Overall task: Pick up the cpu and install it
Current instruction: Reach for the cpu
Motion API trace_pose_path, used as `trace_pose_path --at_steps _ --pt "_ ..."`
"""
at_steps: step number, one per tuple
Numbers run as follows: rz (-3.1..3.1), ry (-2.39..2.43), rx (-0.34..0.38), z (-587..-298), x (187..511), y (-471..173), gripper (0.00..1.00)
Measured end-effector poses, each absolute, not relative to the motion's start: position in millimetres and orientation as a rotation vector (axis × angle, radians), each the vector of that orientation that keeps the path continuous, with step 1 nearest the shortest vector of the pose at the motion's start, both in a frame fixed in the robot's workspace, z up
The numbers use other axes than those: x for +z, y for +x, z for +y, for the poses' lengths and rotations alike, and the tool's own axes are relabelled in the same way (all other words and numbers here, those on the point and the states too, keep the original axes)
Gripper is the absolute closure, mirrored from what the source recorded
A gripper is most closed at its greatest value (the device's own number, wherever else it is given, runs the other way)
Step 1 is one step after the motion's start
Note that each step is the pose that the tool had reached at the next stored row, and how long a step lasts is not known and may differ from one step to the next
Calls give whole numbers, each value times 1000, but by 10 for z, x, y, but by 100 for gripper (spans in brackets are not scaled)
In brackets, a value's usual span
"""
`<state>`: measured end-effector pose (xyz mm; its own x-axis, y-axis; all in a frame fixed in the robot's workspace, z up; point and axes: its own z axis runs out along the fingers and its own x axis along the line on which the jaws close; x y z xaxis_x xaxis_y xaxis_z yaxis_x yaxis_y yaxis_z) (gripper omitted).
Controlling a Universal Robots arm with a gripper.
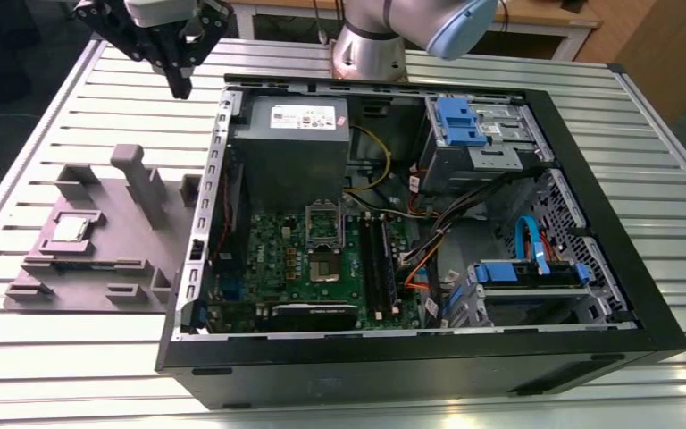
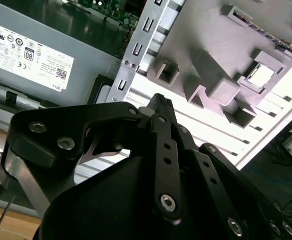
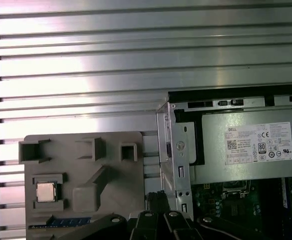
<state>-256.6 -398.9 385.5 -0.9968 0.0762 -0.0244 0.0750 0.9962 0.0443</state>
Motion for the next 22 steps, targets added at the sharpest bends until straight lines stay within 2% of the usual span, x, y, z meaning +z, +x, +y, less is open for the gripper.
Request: trace_pose_path --at_steps 22 --pt "3112 118 68 -3989 3837 -2752 90"
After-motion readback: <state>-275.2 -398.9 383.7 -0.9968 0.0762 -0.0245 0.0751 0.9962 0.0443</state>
